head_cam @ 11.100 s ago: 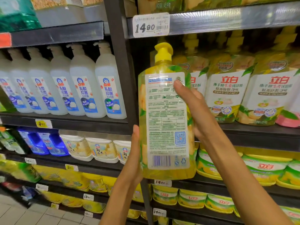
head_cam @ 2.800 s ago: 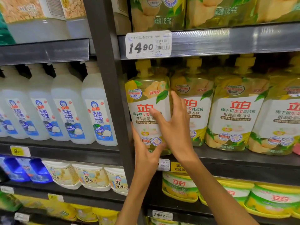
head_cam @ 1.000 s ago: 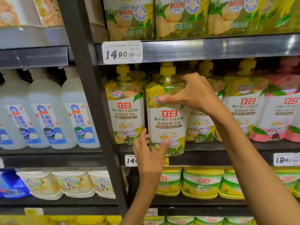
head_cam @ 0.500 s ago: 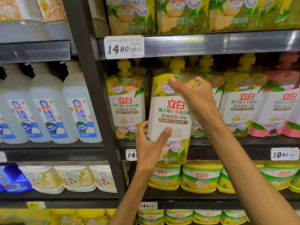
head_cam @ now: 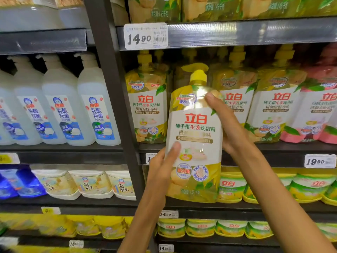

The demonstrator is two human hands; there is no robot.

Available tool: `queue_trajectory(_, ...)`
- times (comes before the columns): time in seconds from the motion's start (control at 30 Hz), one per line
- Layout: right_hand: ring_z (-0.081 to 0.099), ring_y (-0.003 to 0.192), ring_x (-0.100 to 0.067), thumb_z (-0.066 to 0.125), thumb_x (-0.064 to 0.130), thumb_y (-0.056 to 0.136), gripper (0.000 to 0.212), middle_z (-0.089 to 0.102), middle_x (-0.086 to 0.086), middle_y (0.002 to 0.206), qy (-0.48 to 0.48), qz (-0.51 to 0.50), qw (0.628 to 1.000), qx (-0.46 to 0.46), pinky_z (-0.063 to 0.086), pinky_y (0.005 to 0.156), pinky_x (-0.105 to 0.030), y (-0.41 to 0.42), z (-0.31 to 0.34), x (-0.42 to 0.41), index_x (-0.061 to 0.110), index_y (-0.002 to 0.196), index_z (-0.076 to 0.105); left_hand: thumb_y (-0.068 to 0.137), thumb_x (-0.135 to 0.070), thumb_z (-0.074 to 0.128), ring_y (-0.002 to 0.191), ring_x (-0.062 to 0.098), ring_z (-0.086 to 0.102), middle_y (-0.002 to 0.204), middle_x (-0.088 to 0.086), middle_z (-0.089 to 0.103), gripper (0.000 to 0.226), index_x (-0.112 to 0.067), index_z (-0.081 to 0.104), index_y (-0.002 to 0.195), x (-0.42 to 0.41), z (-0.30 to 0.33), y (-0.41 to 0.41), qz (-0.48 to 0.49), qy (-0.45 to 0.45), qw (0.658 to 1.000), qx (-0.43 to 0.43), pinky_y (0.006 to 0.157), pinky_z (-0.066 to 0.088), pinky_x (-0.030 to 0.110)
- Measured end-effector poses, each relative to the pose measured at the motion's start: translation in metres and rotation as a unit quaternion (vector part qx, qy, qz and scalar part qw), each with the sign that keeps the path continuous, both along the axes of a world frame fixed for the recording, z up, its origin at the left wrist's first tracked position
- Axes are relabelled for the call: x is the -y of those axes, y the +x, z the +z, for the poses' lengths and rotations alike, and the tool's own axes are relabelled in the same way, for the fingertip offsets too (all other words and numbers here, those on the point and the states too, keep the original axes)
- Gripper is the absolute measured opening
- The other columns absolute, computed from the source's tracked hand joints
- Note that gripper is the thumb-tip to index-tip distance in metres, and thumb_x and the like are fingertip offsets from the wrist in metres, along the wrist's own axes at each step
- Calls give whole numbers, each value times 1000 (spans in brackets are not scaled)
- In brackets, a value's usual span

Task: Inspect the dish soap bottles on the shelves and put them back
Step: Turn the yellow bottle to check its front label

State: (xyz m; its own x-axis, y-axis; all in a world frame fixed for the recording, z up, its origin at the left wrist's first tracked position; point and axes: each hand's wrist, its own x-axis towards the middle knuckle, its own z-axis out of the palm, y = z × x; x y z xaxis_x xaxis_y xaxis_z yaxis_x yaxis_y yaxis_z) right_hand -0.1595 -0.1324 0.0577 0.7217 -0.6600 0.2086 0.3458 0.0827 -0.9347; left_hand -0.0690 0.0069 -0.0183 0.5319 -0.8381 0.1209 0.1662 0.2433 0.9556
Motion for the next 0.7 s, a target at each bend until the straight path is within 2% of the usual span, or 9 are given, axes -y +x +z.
queue_trajectory(0.1,64,114,-34,60,34,88,54,66,-20,123,65,4,995,72,52,97,-47,0,2,-3,6,133,54,78,-60,62,106,26,67,115,8,71,60,-21,61,123,-13,0,4,-57,7,998,8,89,55,41)
queue_trajectory(0.2,66,110,-32,60,34,91,47,68,-18,119,83,-13,995,61,51,98,-50,-3,5,-6,8,129,58,76,-67,60,115,21,63,125,2,66,70,-28,51,133,-22,-4,1,-81,20,996,26,98,47,43)
queue_trajectory(0.27,69,106,-29,61,36,91,47,71,-14,116,52,-49,997,33,53,95,-50,-4,4,-8,11,130,57,76,-70,59,114,19,63,124,-1,67,70,-30,52,132,-21,-5,-4,-69,34,997,31,98,48,41)
queue_trajectory(0.37,70,104,-23,60,47,89,52,72,-9,114,5,-59,998,-1,53,95,-48,-9,4,-12,16,131,55,72,-64,60,108,20,67,115,2,71,62,-25,63,121,-15,-8,-9,-49,20,997,-52,88,55,34)
queue_trajectory(0.43,68,107,-22,53,56,89,49,72,-6,115,-7,-34,999,14,53,95,-45,-15,1,-10,22,123,62,76,-57,57,110,21,66,118,5,69,58,-22,64,122,-13,-11,-10,-73,-27,989,-125,86,56,32)
queue_trajectory(0.53,63,109,-28,44,56,94,52,68,-12,116,46,13,997,65,53,92,-43,-18,-4,-10,17,122,66,89,-50,48,116,23,62,127,10,64,50,-20,65,124,-13,-11,-12,-128,-89,963,-219,89,55,35)
queue_trajectory(0.57,63,109,-28,40,56,93,57,67,-14,116,71,48,993,82,54,92,-42,-15,-5,-14,15,122,67,92,-49,42,118,23,60,128,9,63,49,-19,64,125,-11,-9,-15,-145,-94,957,-232,91,53,35)
queue_trajectory(0.63,69,100,-21,30,61,93,63,73,-7,108,102,92,984,109,58,84,-36,-5,-7,-23,20,106,76,98,-47,26,120,18,58,129,6,62,53,-21,62,127,-11,-10,-18,-181,-114,951,-224,96,49,32)
queue_trajectory(0.7,70,93,-18,23,63,96,67,73,-2,100,107,79,982,132,58,81,-33,2,-6,-27,25,97,78,95,-53,32,113,17,64,121,4,68,51,-26,68,119,-12,-17,-17,-174,-61,954,-237,88,53,31)
